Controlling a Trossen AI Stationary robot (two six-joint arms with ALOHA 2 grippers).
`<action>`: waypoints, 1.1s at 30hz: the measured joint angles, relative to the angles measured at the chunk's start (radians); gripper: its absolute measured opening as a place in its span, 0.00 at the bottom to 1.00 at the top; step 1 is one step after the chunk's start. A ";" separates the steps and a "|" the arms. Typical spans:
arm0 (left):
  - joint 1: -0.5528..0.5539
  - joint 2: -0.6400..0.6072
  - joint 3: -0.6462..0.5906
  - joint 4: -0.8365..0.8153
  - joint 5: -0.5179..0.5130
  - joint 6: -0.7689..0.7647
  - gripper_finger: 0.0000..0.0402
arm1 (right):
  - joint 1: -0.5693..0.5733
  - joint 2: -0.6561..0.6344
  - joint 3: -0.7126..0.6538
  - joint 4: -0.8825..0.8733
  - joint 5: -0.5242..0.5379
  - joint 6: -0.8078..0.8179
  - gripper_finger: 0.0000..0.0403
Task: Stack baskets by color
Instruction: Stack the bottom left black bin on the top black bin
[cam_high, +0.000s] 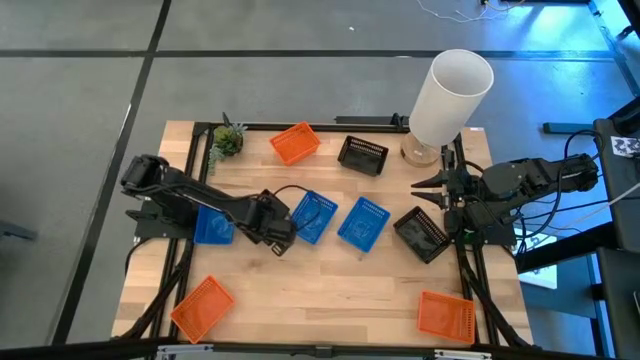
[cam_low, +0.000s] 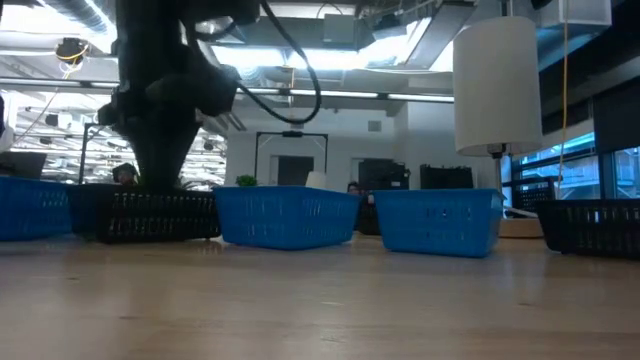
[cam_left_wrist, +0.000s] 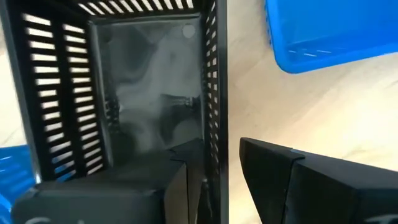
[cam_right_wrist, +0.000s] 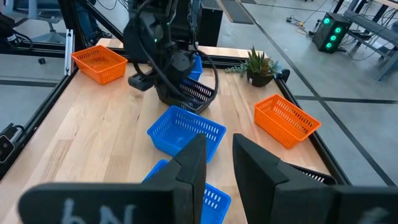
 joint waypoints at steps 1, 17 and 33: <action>0.000 0.011 0.000 0.001 0.000 0.001 0.24 | 0.000 0.000 0.000 0.000 0.000 0.000 0.19; 0.046 0.015 0.015 -0.112 -0.027 0.144 0.01 | 0.000 -0.002 0.000 0.001 0.002 0.000 0.19; 0.246 -0.069 0.421 -0.159 -0.087 1.010 0.00 | 0.000 -0.014 -0.001 -0.110 0.351 0.355 0.19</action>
